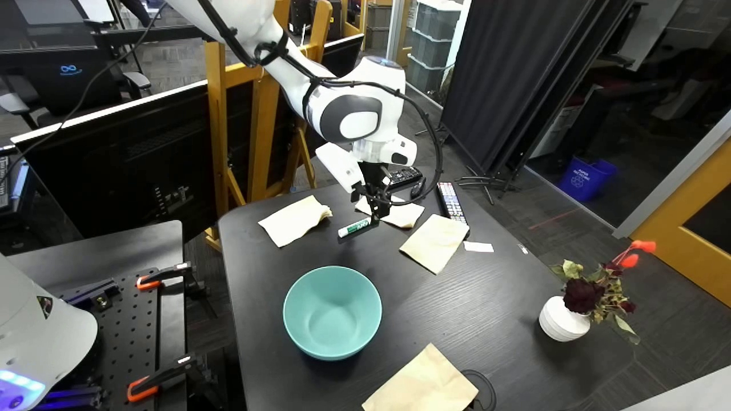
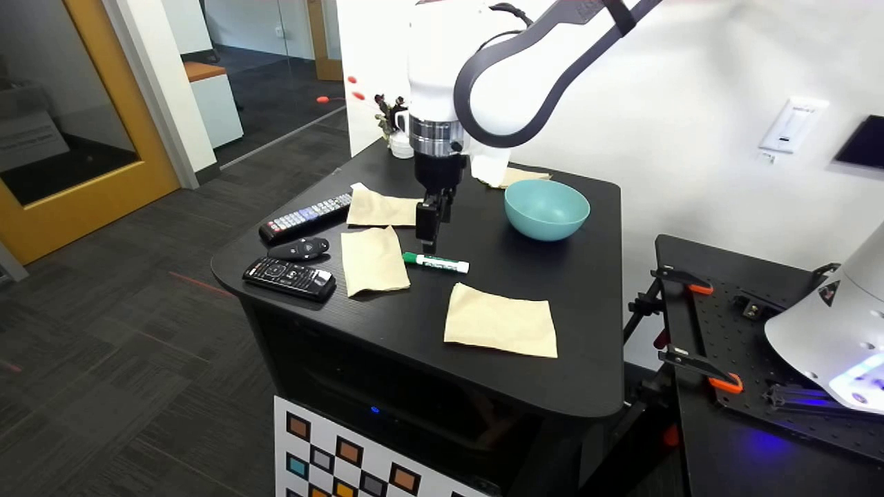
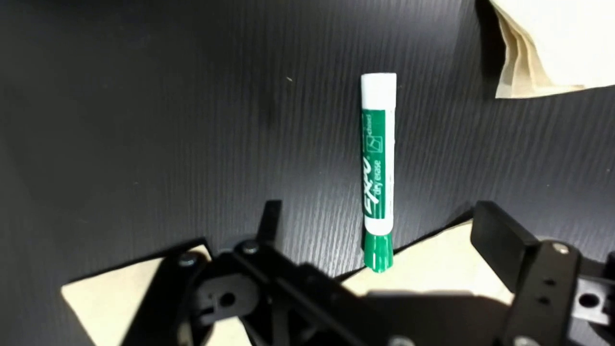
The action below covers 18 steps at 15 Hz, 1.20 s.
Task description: Put the green marker in the bowl
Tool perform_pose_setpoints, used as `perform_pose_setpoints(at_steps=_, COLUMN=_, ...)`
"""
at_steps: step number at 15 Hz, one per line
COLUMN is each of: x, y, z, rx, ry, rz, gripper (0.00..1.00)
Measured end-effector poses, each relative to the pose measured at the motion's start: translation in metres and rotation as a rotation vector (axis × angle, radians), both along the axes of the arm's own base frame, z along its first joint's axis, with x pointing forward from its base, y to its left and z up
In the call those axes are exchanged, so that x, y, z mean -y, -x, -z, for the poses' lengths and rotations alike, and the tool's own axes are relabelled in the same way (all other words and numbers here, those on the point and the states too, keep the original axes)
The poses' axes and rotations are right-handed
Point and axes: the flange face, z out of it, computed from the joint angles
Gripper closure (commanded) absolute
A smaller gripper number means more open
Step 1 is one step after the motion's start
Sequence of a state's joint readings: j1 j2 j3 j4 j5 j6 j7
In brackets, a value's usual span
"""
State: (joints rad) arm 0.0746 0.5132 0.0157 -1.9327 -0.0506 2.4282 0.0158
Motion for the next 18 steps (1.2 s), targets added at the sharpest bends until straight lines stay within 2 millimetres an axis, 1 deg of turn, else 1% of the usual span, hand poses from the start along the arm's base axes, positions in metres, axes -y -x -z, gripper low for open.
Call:
perform_pose_setpoints(at_steps=4, x=-0.008, y=-0.007, z=0.019, rx=-0.012, ry=0.022, rz=0.001, gripper=0.00)
perform_pose_setpoints(at_steps=9, x=-0.015, y=-0.010, z=0.035, rx=-0.025, ry=0.038, rz=-0.005, gripper=0.00)
perform_pose_setpoints(at_steps=10, x=-0.016, y=-0.010, z=0.037, rx=-0.027, ry=0.040, rz=-0.008, gripper=0.06)
perform_pose_setpoints(at_steps=11, x=-0.017, y=-0.010, z=0.039, rx=-0.028, ry=0.042, rz=-0.010, gripper=0.28)
perform_pose_setpoints(at_steps=13, x=-0.016, y=-0.011, z=0.042, rx=-0.031, ry=0.044, rz=-0.011, gripper=0.33)
perform_pose_setpoints(at_steps=14, x=-0.016, y=-0.012, z=0.044, rx=-0.032, ry=0.045, rz=-0.011, gripper=0.40)
perform_pose_setpoints(at_steps=15, x=-0.016, y=-0.012, z=0.045, rx=-0.033, ry=0.045, rz=-0.011, gripper=0.49)
perform_pose_setpoints(at_steps=18, x=-0.016, y=-0.013, z=0.047, rx=-0.034, ry=0.045, rz=-0.010, gripper=0.71)
